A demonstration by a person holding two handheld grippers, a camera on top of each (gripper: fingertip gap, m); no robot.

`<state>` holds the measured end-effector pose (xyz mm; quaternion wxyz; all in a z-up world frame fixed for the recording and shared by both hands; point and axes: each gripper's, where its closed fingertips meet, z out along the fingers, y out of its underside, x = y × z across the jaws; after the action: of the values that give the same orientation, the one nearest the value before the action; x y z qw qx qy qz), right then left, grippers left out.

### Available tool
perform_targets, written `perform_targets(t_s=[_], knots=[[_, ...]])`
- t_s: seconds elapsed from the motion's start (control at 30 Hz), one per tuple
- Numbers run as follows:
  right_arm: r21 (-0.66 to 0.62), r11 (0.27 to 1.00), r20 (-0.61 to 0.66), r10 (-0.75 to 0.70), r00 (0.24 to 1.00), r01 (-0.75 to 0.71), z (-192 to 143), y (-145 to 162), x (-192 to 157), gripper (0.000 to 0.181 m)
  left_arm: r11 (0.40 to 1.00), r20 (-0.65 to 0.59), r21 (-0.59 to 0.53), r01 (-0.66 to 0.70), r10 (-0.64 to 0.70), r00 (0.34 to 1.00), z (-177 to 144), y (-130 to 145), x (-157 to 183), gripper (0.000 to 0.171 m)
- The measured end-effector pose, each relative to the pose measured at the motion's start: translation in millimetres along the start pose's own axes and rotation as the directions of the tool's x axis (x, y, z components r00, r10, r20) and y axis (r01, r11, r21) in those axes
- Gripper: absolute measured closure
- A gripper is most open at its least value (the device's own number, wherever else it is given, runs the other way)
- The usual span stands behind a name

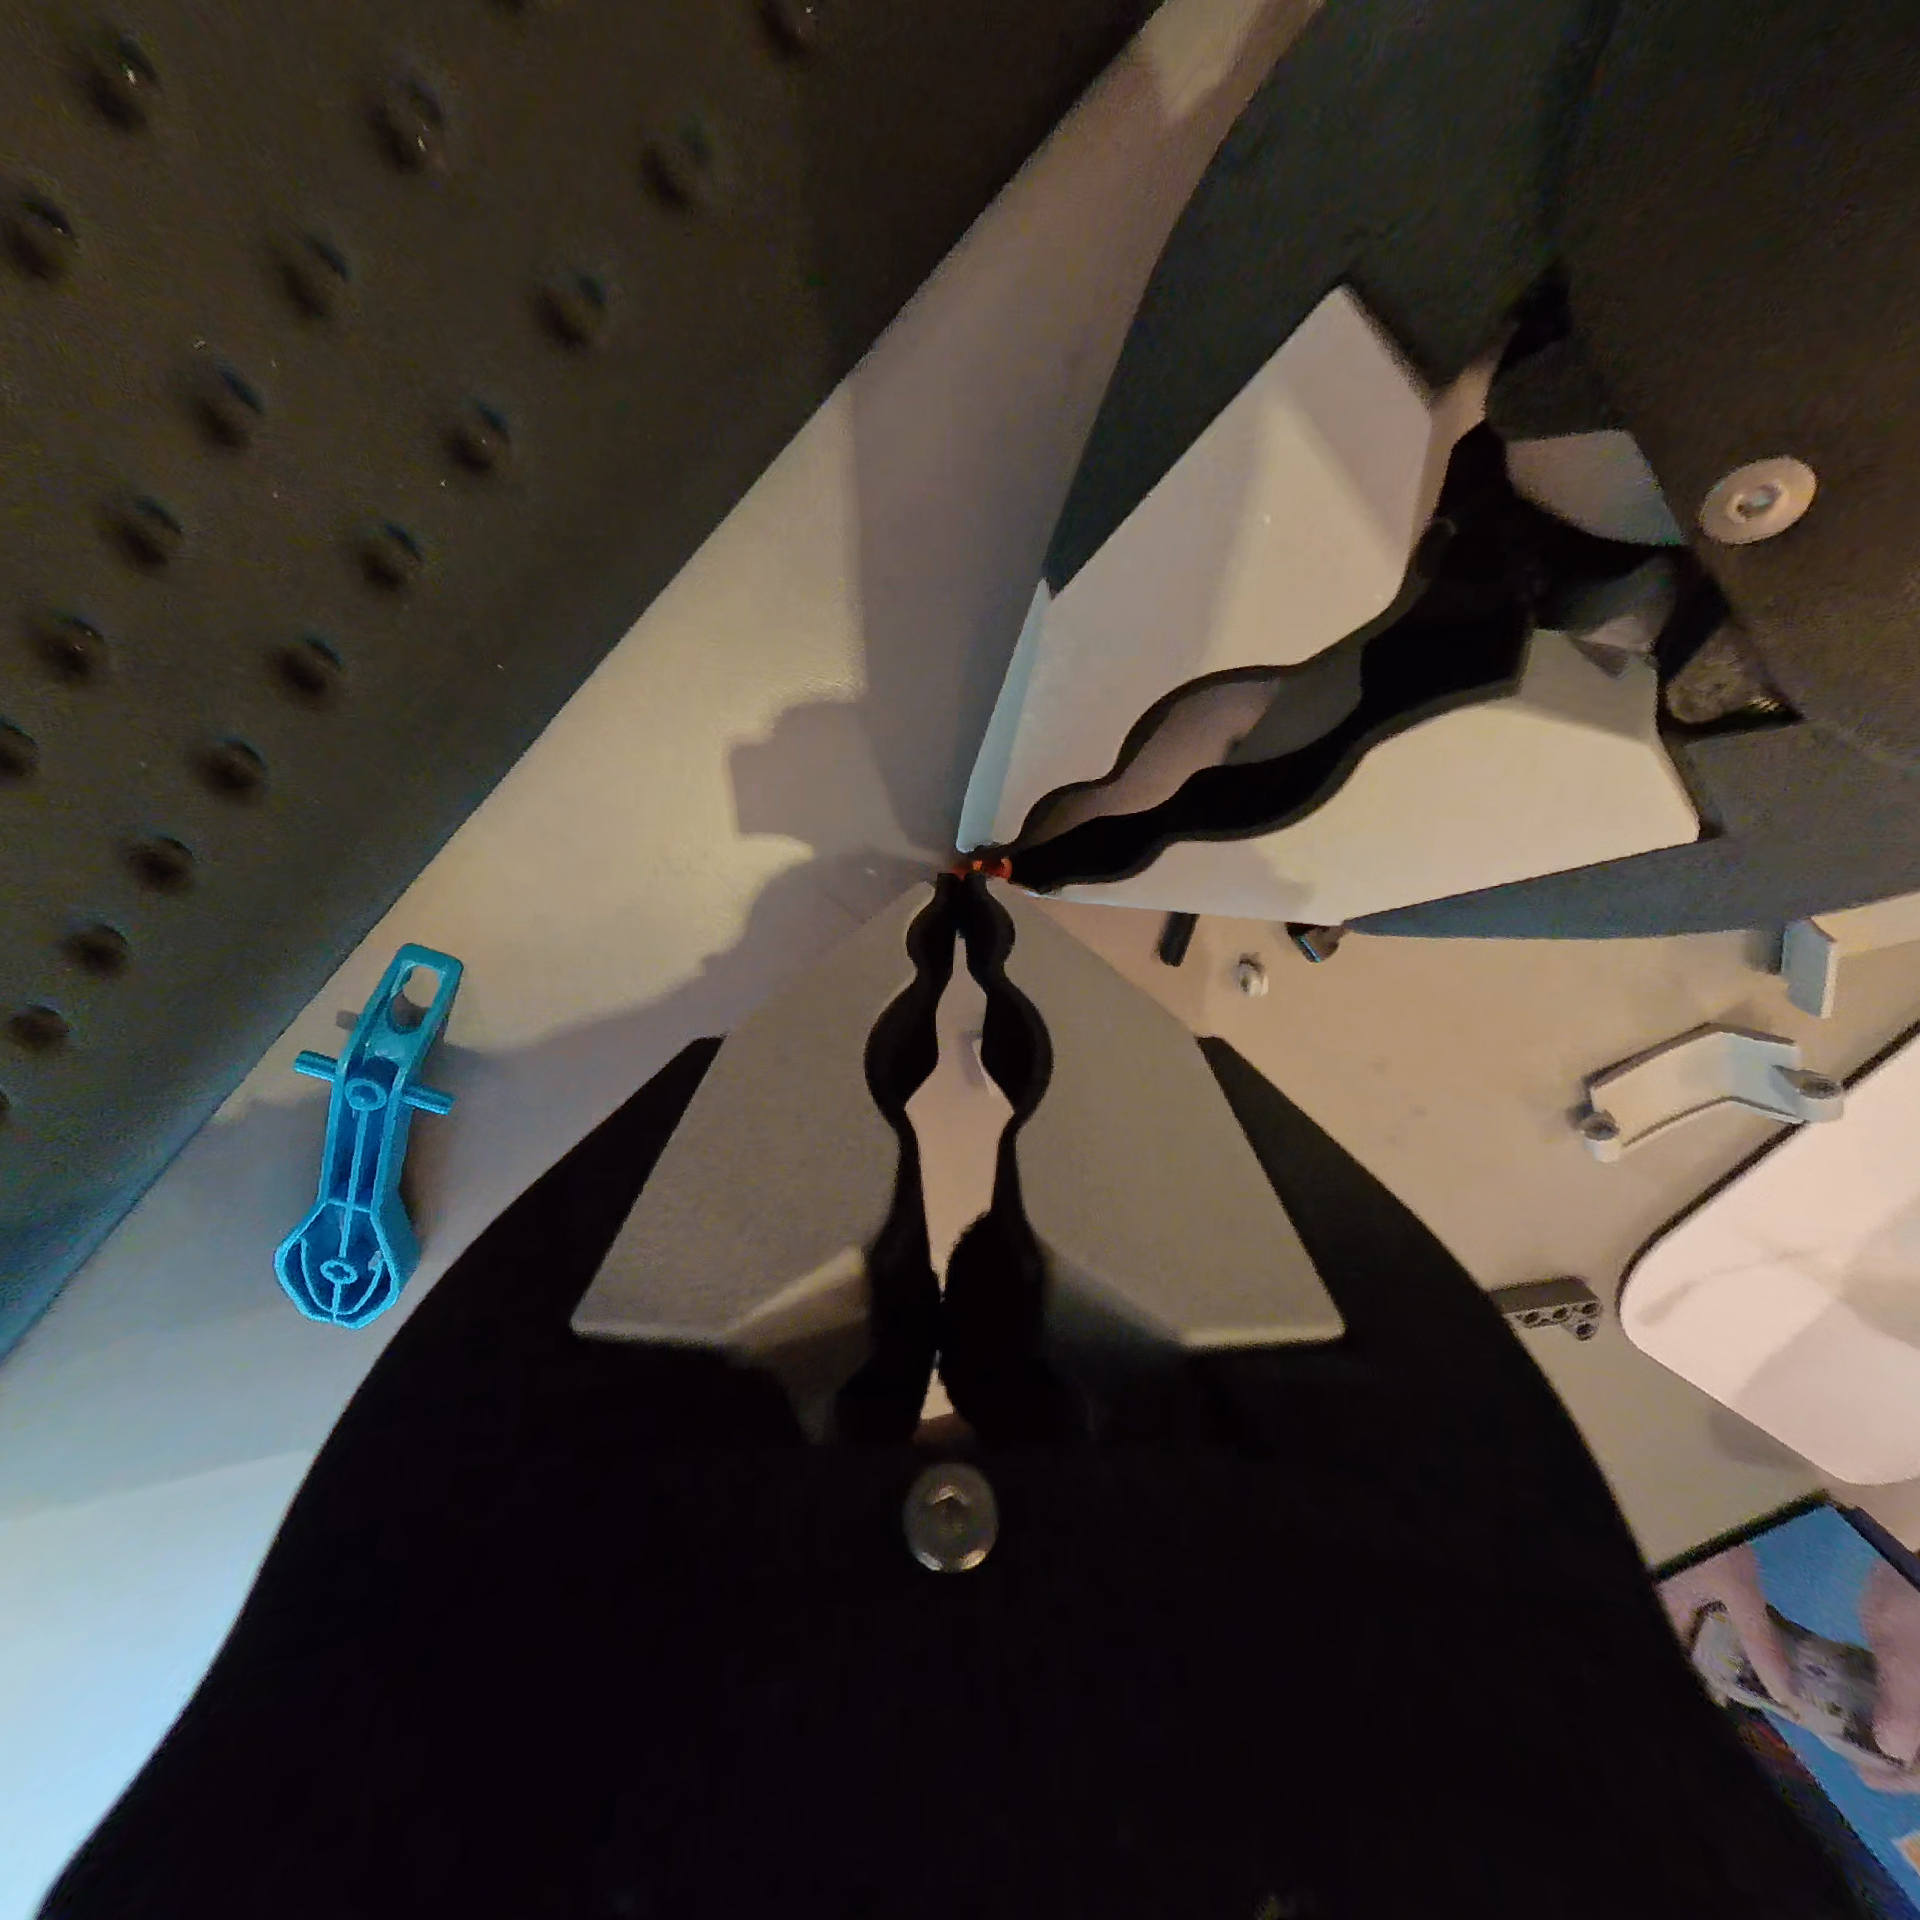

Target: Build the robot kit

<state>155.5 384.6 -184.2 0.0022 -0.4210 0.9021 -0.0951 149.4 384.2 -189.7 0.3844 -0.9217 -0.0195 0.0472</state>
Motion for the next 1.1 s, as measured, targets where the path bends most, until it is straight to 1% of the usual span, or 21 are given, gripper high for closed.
perform_targets(t_s=[0.03, 0.1, 0.17, 0.2, 0.27, 0.33, 0.4, 0.47, 0.57, 0.7, 0.77, 0.97, 1.1], knots=[[0.012, 1.000, -0.006, 0.011, 1.000, -0.011, 0, -1, 1, 0.181, 1.000, -0.003, 0.000, -0.001, 0.001, 1.000, 0, 0, 0, 0.166], [0.061, 0.996, -0.027, 0.067, 0.997, -0.065, 1, -2, 1, 0.180, 1.000, -0.005, 0.002, -0.004, 0.004, 1.000, -1, 1, 0, 0.166], [0.096, 0.990, -0.056, 0.111, 0.992, -0.106, -6, -3, 1, 0.165, 0.999, 0.005, -0.005, -0.033, 0.033, 0.999, -1, 1, 1, 0.166], [0.107, 0.987, -0.081, 0.126, 0.989, -0.117, -11, -1, 2, 0.164, 0.999, -0.005, -0.005, -0.033, 0.033, 0.999, -1, 1, 2, 0.166], [0.105, 0.983, -0.135, 0.162, 0.978, -0.148, -16, 7, 6, 0.167, 0.999, -0.020, -0.002, -0.038, 0.038, 0.999, -1, 1, 3, 0.166], [0.136, 0.979, -0.144, 0.172, 0.974, -0.153, -15, 4, 4, 0.172, 0.999, -0.038, -0.002, -0.052, 0.052, 0.998, -1, 1, 4, 0.166], [0.139, 0.979, -0.169, 0.172, 0.970, -0.149, -11, 4, 5, 0.171, 0.997, -0.052, -0.001, -0.072, 0.072, 0.996, -2, 2, 6, 0.166], [0.159, 0.975, -0.160, 0.180, 0.971, -0.155, -5, 5, 3, 0.171, 0.994, -0.074, 0.001, -0.108, 0.107, 0.991, -3, 2, 9, 0.166], [0.176, 0.972, -0.167, 0.182, 0.969, -0.152, 4, 4, 2, 0.166, 0.988, -0.105, 0.000, -0.157, 0.156, 0.982, -4, 2, 13, 0.166], [0.204, 0.972, -0.186, 0.157, 0.970, -0.118, 5, 1, 0, 0.172, 0.978, -0.147, 0.001, -0.208, 0.206, 0.968, -4, 3, 15, 0.166], [0.224, 0.966, -0.175, 0.172, 0.969, -0.131, 6, -1, -3, 0.173, 0.977, -0.163, 0.005, -0.214, 0.211, 0.964, -4, 3, 15, 0.166], [0.253, 0.948, -0.172, 0.243, 0.955, -0.195, 6, -2, -5, 0.176, 0.979, -0.136, 0.003, -0.204, 0.203, 0.970, -6, 5, 7, 0.164], [0.247, 0.939, -0.210, 0.292, 0.933, -0.238, 6, -1, -3, 0.176, 0.979, -0.109, 0.001, -0.205, 0.204, 0.973, -6, 6, 4, 0.164]])
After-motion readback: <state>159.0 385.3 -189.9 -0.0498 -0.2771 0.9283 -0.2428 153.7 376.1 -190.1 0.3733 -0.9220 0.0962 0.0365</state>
